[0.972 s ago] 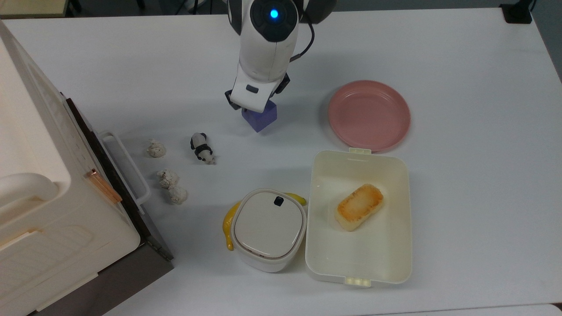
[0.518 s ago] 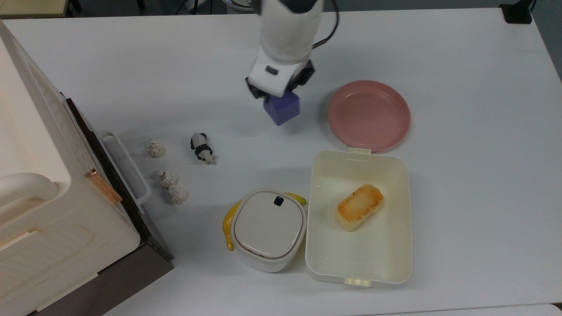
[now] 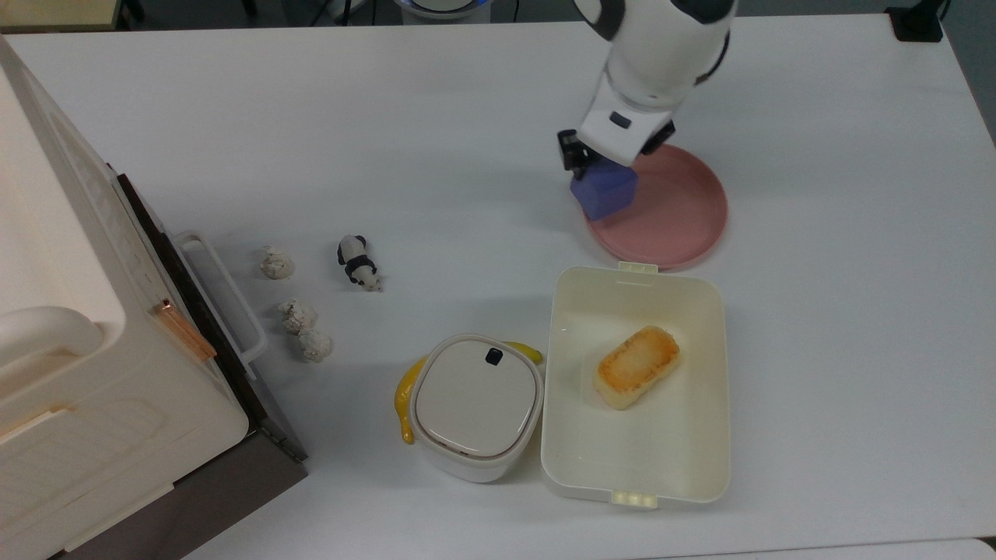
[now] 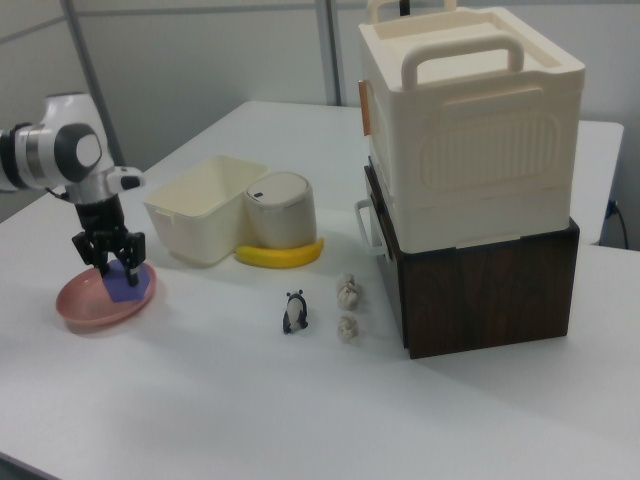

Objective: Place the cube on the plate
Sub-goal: 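Carry the held cube over the pink plate and lower it, then open the gripper to release the cube and raise it away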

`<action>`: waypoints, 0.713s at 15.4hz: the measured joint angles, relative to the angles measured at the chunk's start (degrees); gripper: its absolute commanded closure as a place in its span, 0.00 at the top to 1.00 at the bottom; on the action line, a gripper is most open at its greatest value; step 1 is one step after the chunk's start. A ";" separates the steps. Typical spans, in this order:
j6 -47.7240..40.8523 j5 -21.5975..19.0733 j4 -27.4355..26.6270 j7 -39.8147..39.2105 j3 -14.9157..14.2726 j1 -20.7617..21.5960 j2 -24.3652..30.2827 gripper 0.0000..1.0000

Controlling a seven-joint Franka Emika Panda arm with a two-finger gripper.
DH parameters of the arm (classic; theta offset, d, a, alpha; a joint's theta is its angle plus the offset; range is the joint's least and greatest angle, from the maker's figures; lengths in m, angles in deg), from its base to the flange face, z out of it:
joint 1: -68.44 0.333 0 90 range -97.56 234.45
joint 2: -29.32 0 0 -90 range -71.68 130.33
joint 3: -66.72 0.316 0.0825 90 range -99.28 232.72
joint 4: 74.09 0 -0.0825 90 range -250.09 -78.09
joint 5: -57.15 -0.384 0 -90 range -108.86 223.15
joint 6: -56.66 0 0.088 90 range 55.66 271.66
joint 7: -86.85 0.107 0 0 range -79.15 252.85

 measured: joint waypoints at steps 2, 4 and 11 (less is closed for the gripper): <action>2.22 0.96 0.16 5.44 0.01 1.45 -1.96 1.00; 2.65 1.38 1.54 9.96 0.18 2.33 -2.26 1.00; -16.96 1.52 8.04 15.49 0.50 2.41 8.21 1.00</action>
